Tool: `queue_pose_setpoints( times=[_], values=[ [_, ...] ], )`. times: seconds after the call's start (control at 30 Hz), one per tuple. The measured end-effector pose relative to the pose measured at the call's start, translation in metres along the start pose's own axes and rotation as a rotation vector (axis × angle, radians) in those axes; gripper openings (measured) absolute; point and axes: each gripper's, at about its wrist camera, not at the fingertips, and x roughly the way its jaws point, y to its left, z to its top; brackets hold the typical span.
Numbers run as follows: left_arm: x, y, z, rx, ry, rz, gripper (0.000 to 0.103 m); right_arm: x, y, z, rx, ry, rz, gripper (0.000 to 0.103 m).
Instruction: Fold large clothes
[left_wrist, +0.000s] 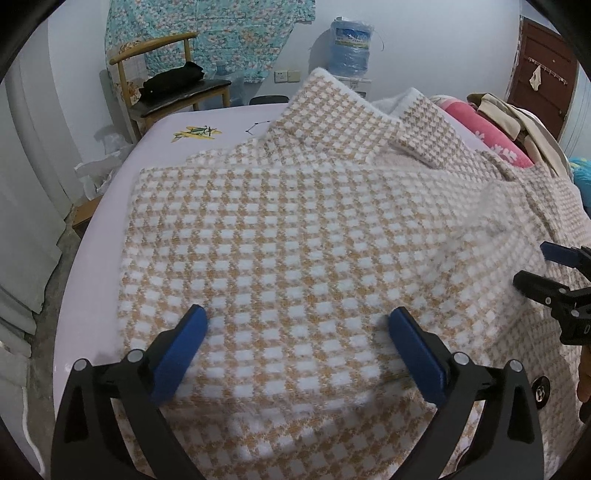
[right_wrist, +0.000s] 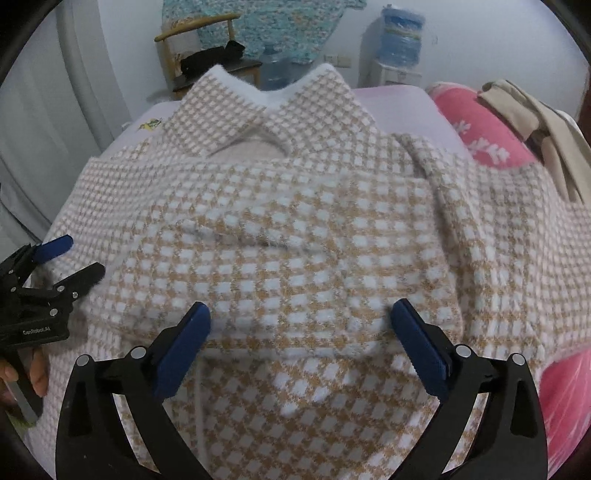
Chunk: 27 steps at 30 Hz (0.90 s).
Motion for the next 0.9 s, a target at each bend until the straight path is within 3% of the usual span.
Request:
queue_pose_setpoints(
  times=[0.17,0.3,0.43,0.57,0.63,0.9],
  values=[
    [0.0,0.0,0.0,0.0,0.001,0.0,0.097,-0.003,0.0,-0.003,-0.006,-0.007,0.025,0.095],
    [0.001,-0.001,0.0,0.002,0.003,0.003,0.097,-0.019,-0.016,-0.002,0.012,0.006,0.102,0.095],
    [0.001,0.0,0.0,0.002,0.003,0.003,0.097,-0.06,-0.056,-0.003,0.05,-0.078,0.026,0.095],
    [0.0,-0.001,0.0,0.002,0.002,0.004,0.097,-0.094,-0.14,-0.01,0.206,-0.122,-0.028,0.095],
    [0.0,-0.001,0.0,0.002,0.002,0.004,0.097,-0.109,-0.202,-0.019,0.349,-0.126,-0.068,0.094],
    [0.001,-0.001,0.0,0.003,0.002,0.006,0.097,-0.145,-0.405,-0.076,0.902,-0.162,-0.151,0.064]
  ],
)
